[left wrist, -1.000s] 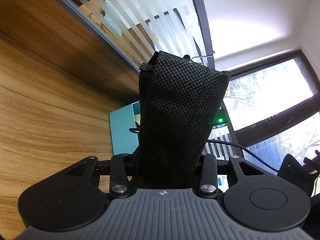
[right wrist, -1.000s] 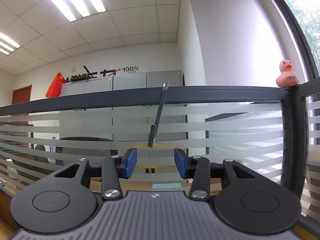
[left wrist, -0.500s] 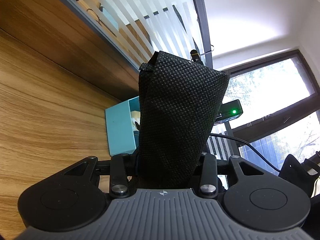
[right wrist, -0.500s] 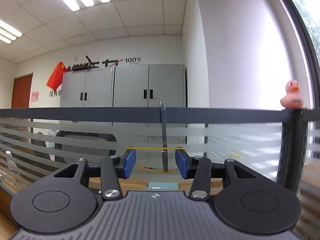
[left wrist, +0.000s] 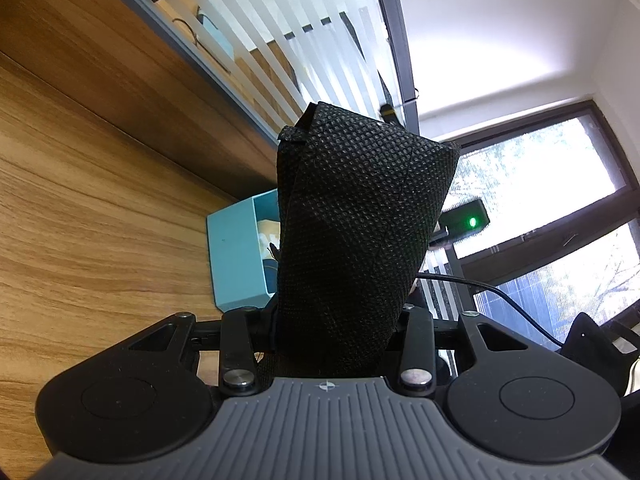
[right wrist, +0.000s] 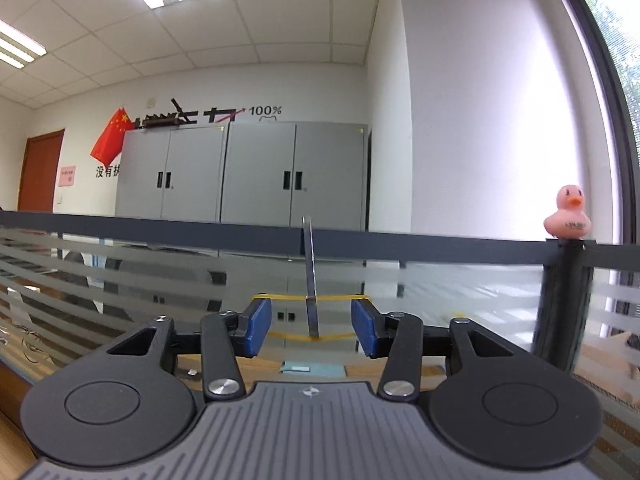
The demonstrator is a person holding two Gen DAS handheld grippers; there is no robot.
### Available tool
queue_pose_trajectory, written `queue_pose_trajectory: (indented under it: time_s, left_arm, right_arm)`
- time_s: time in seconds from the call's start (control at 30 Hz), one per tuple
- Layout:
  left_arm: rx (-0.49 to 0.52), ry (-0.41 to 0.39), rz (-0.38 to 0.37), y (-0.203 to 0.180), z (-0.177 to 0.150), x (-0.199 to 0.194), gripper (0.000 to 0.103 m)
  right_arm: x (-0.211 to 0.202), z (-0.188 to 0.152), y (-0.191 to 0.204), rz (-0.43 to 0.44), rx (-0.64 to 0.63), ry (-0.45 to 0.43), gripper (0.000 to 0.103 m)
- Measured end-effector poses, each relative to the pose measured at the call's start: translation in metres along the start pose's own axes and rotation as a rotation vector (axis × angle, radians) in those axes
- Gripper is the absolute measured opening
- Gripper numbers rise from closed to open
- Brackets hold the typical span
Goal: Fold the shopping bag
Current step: 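Grasp the yellow rubber band with the right gripper and pull it off the hook, then hold the bundle with the left gripper while the right gripper brings the band to it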
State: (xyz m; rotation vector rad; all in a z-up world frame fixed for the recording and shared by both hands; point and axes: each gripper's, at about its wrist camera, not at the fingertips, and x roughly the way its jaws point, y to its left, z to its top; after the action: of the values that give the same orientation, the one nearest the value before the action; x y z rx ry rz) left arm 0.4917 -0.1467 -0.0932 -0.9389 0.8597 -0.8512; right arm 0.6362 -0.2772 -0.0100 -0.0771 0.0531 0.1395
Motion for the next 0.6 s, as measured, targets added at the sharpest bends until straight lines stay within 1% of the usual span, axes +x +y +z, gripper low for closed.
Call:
queue_pose_trajectory:
  time_s: [0.1, 0.23, 0.43, 0.47, 0.53, 0.57, 0.6]
  left_arm:
    - [0.001, -0.007, -0.005, -0.001, -0.002, -0.002, 0.042]
    - [0.002, -0.016, 0.0, -0.001, -0.003, -0.005, 0.042]
    - [0.027, -0.024, 0.003, -0.006, -0.004, -0.006, 0.042]
    - [0.025, -0.021, 0.003, -0.005, -0.003, -0.007, 0.042]
    - [0.03, -0.012, 0.031, -0.003, -0.005, -0.009, 0.042]
    - [0.026, -0.009, 0.043, -0.001, -0.008, -0.012, 0.042]
    - [0.022, -0.008, 0.052, 0.0, -0.011, -0.015, 0.042]
  right_arm:
    - [0.006, 0.003, 0.003, 0.012, -0.021, 0.023, 0.053]
    - [0.003, 0.006, 0.008, 0.015, -0.017, 0.021, 0.053]
    - [-0.018, 0.006, 0.01, 0.02, -0.02, 0.018, 0.053]
    - [-0.026, 0.006, 0.009, 0.036, -0.003, 0.02, 0.053]
    - [-0.042, 0.007, 0.005, 0.102, 0.045, 0.029, 0.053]
    - [-0.052, 0.009, 0.002, 0.146, 0.076, 0.033, 0.055]
    - [-0.061, 0.011, -0.001, 0.195, 0.107, 0.037, 0.06]
